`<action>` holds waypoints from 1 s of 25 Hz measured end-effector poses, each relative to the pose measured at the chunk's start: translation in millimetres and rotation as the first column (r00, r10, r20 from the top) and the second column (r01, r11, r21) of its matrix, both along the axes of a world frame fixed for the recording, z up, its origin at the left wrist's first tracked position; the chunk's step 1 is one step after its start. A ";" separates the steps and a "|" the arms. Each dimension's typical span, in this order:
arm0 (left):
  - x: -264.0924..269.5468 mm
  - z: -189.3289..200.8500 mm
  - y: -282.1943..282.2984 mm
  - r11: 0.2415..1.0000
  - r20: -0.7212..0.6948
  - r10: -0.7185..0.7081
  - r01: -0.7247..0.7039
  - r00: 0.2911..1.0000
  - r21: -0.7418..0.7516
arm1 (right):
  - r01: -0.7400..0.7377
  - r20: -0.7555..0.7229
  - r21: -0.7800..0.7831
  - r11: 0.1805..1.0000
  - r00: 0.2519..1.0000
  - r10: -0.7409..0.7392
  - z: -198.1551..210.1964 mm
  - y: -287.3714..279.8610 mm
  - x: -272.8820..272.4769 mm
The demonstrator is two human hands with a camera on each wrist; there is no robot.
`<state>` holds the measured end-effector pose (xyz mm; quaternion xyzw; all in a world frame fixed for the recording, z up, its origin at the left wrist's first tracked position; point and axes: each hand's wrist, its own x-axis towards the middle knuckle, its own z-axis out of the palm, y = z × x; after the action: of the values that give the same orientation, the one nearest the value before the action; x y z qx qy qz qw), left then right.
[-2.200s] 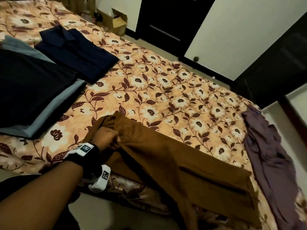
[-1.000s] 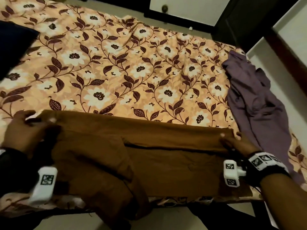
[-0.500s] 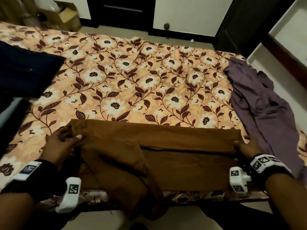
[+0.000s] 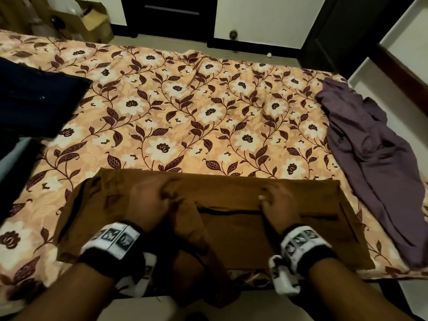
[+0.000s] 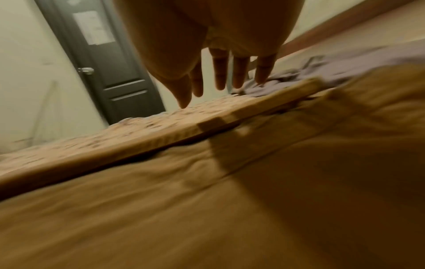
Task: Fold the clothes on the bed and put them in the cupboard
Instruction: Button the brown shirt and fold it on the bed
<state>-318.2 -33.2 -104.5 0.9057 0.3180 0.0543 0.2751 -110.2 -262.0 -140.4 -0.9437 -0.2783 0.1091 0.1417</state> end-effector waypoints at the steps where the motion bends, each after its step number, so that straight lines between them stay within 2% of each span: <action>1: 18.6 -10.2 -12.7 0.991 -0.067 -0.097 0.090 0.993 -0.097 | -0.153 -0.066 0.011 0.988 0.986 0.154 -2.4 34.8 -29.4; 2: 31.0 -23.7 -20.4 0.981 -0.215 -0.174 0.151 0.961 -0.121 | -0.269 -0.128 -0.006 0.963 0.955 0.266 -6.4 66.2 -54.5; 3: 33.9 -40.7 -21.6 0.978 -0.371 -0.205 0.177 0.906 -0.109 | -0.329 -0.193 -0.047 0.943 0.929 0.315 -12.7 89.4 -71.3; 5: 23.9 -61.6 -15.9 0.971 -0.521 -0.235 0.222 0.821 -0.088 | -0.334 -0.251 -0.168 0.928 0.924 0.287 -28.4 99.7 -72.1; 6: 18.7 -63.9 -14.0 0.964 -0.530 -0.261 0.244 0.807 -0.102 | -0.290 -0.238 -0.233 0.928 0.942 0.235 -35.9 86.3 -54.3; 8: 15.1 -63.4 -11.1 0.947 -0.528 -0.320 0.278 0.786 -0.160 | -0.108 -0.201 -0.356 0.928 0.979 0.037 -40.6 32.9 -2.2; 10: 14.4 -60.2 -10.9 0.946 -0.554 -0.324 0.271 0.767 -0.178 | 0.131 -0.145 -0.433 0.892 0.966 -0.213 -26.4 -33.5 56.5; 12: 20.1 -53.5 -16.7 0.954 -0.594 -0.288 0.280 0.751 -0.109 | 0.291 -0.037 -0.486 0.824 0.935 -0.352 -4.4 -79.4 97.6; 13: 28.9 -47.4 -23.4 0.944 -0.603 -0.291 0.326 0.743 -0.052 | 0.296 0.031 -0.500 0.814 0.945 -0.325 2.9 -82.6 101.6; 15: 68.6 -35.3 -46.3 0.906 -0.518 -0.352 0.423 0.779 0.020 | 0.119 0.062 -0.458 0.881 0.993 -0.102 -1.4 -51.3 79.9; 17: 117.1 -29.1 -72.1 0.901 -0.437 -0.421 0.424 0.795 -0.096 | -0.135 -0.091 -0.382 0.914 0.990 0.108 -24.5 -7.1 42.0; 19: 141.2 -39.7 -74.2 0.890 -0.426 -0.453 0.372 0.783 -0.263 | -0.202 -0.204 -0.360 0.911 0.970 0.135 -39.1 14.4 22.8; 20: 135.6 -48.6 -59.5 0.892 -0.444 -0.448 0.357 0.776 -0.276 | -0.162 -0.215 -0.374 0.913 0.973 0.085 -40.6 11.3 27.0; 22: 91.4 -64.1 -5.2 0.927 -0.514 -0.374 0.335 0.772 -0.172 | -0.046 -0.218 -0.417 0.908 0.975 -0.051 -40.7 -10.4 44.6; 23: 56.3 -64.4 30.7 0.952 -0.565 -0.294 0.288 0.771 -0.102 | 0.005 -0.223 -0.450 0.893 0.968 -0.118 -36.5 -22.4 52.0; 25: -18.7 -54.5 96.0 0.992 -0.700 -0.089 0.126 0.708 0.000 | 0.083 -0.209 -0.489 0.868 0.955 -0.210 -23.4 -42.5 65.1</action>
<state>-336.9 62.9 -159.1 0.8823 0.3436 -0.3002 0.1156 -45.1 -304.5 -163.8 -0.9459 -0.1495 0.2834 -0.0513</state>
